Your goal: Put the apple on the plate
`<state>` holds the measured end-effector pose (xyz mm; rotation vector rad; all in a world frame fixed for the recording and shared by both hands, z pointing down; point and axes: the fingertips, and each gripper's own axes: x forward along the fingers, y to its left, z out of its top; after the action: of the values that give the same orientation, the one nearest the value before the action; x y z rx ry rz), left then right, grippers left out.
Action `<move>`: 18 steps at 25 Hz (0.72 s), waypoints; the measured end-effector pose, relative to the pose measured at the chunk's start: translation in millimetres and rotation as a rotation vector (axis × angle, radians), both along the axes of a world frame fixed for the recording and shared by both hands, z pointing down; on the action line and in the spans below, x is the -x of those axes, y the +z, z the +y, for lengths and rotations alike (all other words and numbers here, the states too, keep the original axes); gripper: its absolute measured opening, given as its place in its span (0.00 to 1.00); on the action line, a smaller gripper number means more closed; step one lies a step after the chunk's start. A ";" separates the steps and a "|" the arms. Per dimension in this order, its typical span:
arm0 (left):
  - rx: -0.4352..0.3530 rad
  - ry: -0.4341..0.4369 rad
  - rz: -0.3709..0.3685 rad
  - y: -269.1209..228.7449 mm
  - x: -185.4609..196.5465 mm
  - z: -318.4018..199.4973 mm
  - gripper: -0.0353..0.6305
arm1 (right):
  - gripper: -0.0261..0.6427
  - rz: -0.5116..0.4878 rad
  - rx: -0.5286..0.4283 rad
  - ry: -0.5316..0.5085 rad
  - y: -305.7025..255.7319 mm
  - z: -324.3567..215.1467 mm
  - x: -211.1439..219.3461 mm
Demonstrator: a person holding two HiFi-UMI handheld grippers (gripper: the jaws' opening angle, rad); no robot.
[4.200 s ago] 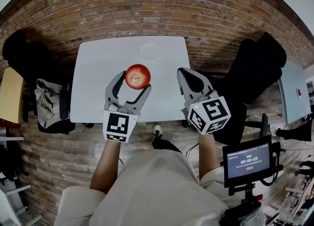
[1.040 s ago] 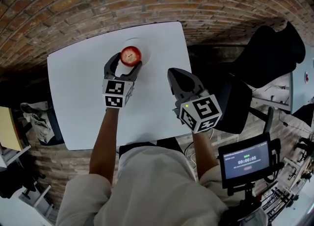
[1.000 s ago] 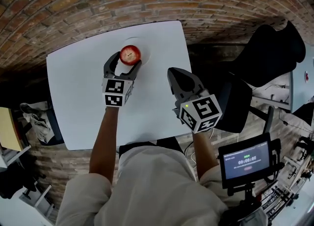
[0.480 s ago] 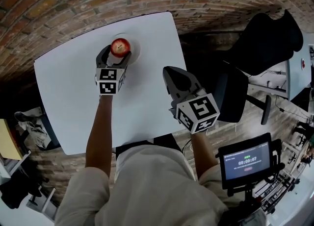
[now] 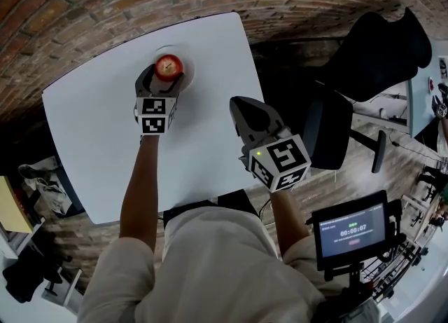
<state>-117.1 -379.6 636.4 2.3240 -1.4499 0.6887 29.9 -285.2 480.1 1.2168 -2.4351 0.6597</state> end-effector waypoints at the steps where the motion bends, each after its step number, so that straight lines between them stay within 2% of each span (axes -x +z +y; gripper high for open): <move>1: -0.001 -0.001 0.003 0.0 0.0 0.0 0.59 | 0.04 -0.001 0.001 -0.001 0.4 0.3 0.8; 9: 0.007 -0.002 -0.011 1.3 1.5 5.0 0.59 | 0.04 -0.004 0.000 -0.008 -0.7 -0.1 5.2; 18: 0.040 -0.013 0.009 2.8 4.9 7.1 0.59 | 0.04 -0.002 -0.014 0.001 -6.3 2.7 -1.0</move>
<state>-122.0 -372.5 639.2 2.2824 -1.4327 0.6961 30.9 -282.5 473.7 1.2236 -2.4455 0.6454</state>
